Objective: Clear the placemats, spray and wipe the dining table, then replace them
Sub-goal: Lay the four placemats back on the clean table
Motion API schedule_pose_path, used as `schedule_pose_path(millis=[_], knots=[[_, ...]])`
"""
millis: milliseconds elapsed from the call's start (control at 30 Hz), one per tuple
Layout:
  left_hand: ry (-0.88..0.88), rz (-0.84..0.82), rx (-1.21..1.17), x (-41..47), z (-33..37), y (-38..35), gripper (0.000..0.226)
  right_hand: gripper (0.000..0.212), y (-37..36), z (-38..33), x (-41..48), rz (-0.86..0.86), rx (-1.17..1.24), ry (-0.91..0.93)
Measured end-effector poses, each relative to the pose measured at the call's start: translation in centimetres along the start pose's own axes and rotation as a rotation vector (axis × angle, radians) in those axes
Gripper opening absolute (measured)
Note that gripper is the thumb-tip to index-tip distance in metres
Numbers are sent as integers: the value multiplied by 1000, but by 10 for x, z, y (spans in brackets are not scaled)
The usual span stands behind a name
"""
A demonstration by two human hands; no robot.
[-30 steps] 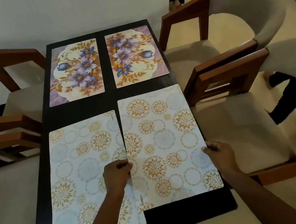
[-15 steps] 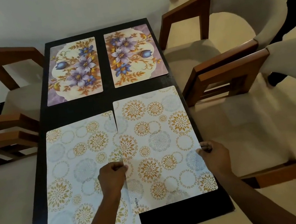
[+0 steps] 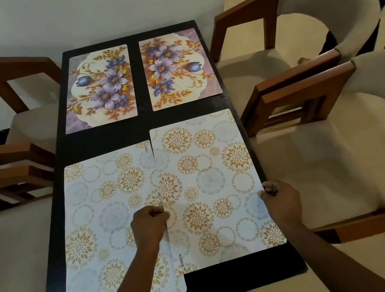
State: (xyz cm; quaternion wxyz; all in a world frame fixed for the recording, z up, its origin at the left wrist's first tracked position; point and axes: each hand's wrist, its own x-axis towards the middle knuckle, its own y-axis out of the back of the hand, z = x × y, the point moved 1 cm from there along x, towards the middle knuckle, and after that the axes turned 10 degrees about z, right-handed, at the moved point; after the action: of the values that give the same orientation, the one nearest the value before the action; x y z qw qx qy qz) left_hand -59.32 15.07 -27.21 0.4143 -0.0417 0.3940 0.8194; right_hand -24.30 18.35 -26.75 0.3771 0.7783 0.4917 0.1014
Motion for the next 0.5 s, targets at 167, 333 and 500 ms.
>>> schedule_pose_path(millis=[167,333,500], knots=[[-121,21,101,-6,9,6,16,24,2,-8,-7,11,-67,80],[-110,91,63,-7,-12,45,14,28,-4,-23,-49,-43,-30,222],[-83,308,133,-16,-71,120,35,15,-25,-35,-136,-449,-32,238]])
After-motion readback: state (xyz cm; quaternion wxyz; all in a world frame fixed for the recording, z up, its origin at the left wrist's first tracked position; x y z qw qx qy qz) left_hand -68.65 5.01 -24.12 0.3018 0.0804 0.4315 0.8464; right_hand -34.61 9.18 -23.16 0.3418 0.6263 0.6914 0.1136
